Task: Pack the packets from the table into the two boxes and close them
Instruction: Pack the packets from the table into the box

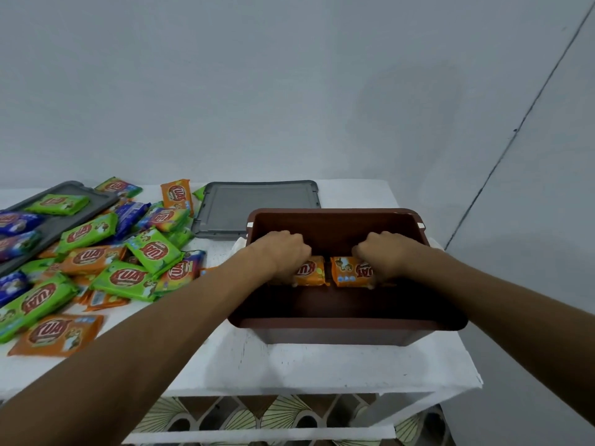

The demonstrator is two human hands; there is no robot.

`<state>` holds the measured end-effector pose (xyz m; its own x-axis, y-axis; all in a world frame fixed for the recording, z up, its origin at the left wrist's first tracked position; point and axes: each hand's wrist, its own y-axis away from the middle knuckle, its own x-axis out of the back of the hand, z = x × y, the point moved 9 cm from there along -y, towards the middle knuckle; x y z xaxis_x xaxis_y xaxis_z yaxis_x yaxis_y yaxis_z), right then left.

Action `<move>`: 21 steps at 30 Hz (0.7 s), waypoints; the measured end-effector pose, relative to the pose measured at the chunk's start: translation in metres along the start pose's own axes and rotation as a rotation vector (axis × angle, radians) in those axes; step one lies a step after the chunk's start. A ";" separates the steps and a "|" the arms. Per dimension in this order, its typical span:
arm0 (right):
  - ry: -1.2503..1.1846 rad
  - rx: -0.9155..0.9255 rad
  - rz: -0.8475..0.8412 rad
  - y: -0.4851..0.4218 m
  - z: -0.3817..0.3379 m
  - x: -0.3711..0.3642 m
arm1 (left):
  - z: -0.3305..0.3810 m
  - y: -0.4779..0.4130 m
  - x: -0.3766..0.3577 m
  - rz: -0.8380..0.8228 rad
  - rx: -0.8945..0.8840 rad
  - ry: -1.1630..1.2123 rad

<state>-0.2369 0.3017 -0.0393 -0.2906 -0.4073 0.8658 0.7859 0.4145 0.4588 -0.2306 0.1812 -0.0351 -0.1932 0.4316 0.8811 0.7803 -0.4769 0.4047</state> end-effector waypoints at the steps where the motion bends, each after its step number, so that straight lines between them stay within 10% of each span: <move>1: -0.016 0.001 -0.014 0.001 0.001 0.001 | -0.002 0.005 0.000 -0.017 -0.004 0.007; 12: -0.230 0.093 0.440 0.014 -0.052 0.081 | -0.108 0.116 0.010 0.579 -0.036 0.314; 21: -0.249 0.288 0.663 -0.001 -0.178 0.157 | -0.212 0.180 -0.132 0.219 0.278 0.349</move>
<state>-0.1857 0.0923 0.0606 0.0511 0.1827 0.9818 0.6753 0.7180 -0.1688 -0.1903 -0.1237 -0.0263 -0.1572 0.0396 0.9868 0.9447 -0.2851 0.1619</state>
